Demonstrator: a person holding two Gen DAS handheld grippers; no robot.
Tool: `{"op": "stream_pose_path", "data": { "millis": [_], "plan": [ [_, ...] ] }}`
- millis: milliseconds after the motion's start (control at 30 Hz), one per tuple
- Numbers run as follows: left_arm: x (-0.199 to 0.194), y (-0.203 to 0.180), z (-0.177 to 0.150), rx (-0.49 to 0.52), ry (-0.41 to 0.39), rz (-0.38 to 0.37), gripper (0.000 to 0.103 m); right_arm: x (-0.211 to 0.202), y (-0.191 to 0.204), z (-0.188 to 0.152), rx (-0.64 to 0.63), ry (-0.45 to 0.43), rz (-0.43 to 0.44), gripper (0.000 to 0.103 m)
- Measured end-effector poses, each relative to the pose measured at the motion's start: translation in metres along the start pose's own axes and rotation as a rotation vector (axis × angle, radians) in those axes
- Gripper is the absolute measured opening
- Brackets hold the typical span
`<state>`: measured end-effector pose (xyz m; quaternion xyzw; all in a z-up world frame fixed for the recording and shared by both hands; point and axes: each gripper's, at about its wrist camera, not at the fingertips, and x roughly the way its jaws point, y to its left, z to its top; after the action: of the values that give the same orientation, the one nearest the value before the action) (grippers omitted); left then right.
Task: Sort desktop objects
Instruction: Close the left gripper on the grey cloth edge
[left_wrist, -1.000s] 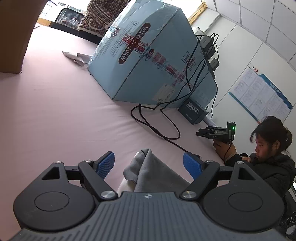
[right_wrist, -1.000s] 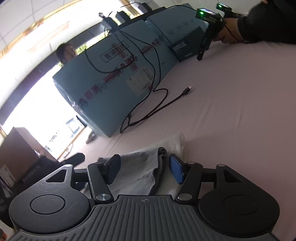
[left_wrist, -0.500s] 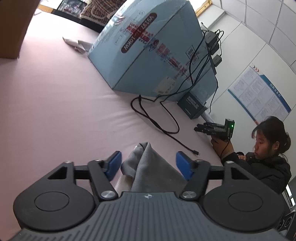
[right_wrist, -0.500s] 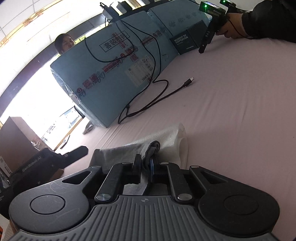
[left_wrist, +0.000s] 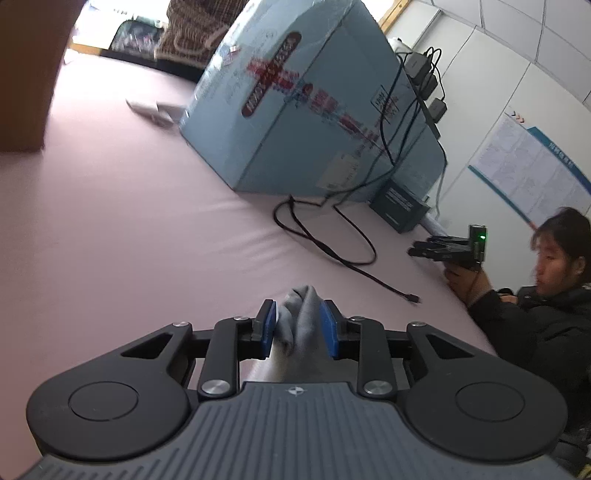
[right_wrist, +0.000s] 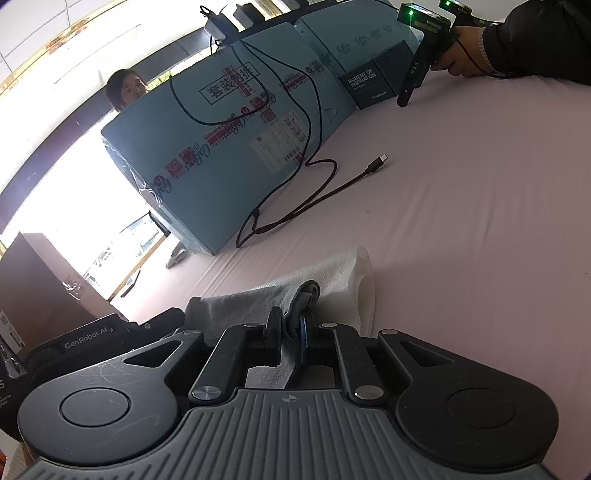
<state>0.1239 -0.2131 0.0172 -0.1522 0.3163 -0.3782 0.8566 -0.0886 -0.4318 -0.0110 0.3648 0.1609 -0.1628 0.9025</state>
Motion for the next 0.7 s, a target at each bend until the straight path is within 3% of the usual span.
{"op": "stream_pose_path", "data": {
  "millis": [133, 300, 700],
  "plan": [
    [0.0, -0.004, -0.002, 0.031, 0.007, -0.005, 0.023, 0.0, 0.0, 0.0, -0.001, -0.002, 0.002, 0.009],
    [0.001, -0.009, -0.004, 0.065, 0.021, 0.014, 0.01, 0.0, -0.001, 0.0, 0.0, -0.001, 0.003, 0.009],
    [-0.006, -0.013, -0.007, 0.104, -0.028, 0.008, 0.006, -0.005, -0.001, 0.0, 0.012, -0.023, 0.019, 0.01]
  ]
}}
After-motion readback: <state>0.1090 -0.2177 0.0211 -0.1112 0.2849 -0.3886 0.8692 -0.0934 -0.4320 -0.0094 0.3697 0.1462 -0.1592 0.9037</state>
